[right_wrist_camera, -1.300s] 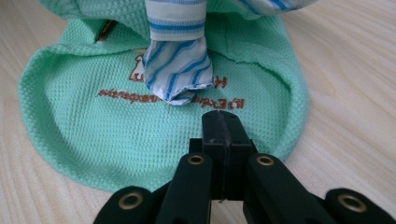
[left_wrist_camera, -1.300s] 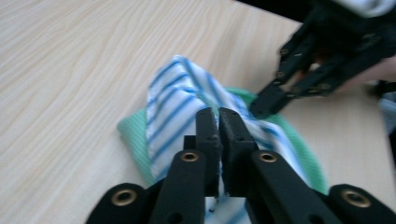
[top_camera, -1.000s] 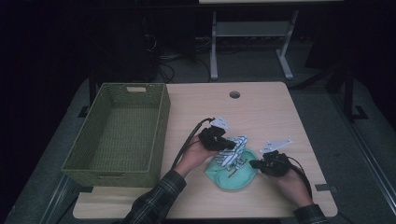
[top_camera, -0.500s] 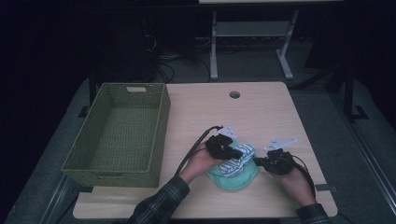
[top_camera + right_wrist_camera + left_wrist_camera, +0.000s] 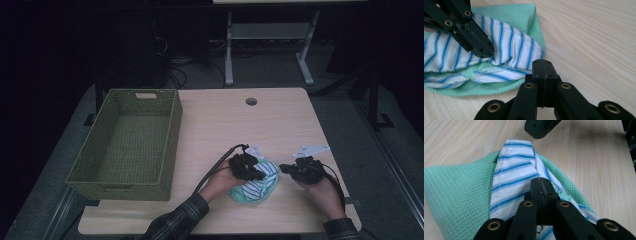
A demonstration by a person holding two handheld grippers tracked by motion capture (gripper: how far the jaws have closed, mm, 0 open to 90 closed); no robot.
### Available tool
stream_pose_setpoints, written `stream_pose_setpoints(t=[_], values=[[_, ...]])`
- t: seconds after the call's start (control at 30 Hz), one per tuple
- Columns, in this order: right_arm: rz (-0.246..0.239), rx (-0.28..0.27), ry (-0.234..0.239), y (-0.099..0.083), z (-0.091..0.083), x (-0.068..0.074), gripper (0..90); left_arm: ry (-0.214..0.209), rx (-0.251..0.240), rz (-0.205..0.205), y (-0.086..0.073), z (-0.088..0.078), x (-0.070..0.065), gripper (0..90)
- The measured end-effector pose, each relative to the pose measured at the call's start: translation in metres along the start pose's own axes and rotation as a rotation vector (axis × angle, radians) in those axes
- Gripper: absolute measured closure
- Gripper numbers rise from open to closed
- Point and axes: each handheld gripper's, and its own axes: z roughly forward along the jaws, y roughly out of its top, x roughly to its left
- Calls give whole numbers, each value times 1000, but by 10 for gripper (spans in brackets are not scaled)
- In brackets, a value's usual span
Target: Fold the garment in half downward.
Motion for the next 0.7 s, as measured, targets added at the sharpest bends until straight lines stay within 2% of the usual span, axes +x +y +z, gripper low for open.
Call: stream_pose_setpoints(t=[0.23, 0.7], values=[[-15, -38, 28, 11, 2, 4, 900, 18, -31, -10, -1, -23, -1, 894], [-60, -72, 93, 43, 25, 18, 900, 104, -61, -75, -32, -69, 5, 895]])
